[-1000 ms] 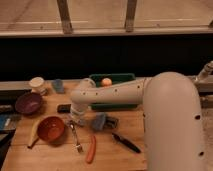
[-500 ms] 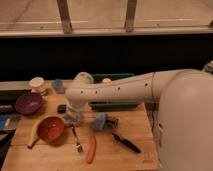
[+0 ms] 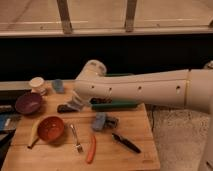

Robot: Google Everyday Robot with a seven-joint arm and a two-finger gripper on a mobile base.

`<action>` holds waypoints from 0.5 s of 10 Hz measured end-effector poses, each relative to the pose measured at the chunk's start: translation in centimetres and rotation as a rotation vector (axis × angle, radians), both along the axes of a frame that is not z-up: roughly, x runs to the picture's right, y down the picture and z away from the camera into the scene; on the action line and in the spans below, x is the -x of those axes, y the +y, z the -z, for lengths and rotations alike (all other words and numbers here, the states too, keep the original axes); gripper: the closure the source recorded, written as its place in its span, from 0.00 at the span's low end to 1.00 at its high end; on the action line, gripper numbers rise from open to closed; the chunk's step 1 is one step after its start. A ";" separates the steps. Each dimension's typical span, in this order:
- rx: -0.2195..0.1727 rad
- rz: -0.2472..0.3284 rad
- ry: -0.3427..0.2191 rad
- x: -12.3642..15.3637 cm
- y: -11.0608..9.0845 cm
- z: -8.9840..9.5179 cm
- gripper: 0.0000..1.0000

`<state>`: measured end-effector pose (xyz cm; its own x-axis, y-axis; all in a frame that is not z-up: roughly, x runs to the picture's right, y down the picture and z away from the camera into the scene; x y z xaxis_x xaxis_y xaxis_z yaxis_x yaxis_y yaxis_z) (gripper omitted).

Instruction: Place towel in tray

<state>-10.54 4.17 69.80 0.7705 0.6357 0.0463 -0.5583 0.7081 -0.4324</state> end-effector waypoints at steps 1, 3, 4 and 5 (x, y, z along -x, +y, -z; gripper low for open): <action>0.009 -0.063 0.014 -2.1 -1.0 -0.8 1.00; 0.047 -0.186 0.037 -6.6 -3.1 -2.9 1.00; 0.077 -0.247 0.046 -9.0 -3.6 -4.0 1.00; 0.098 -0.293 0.057 -11.2 -3.8 -4.8 1.00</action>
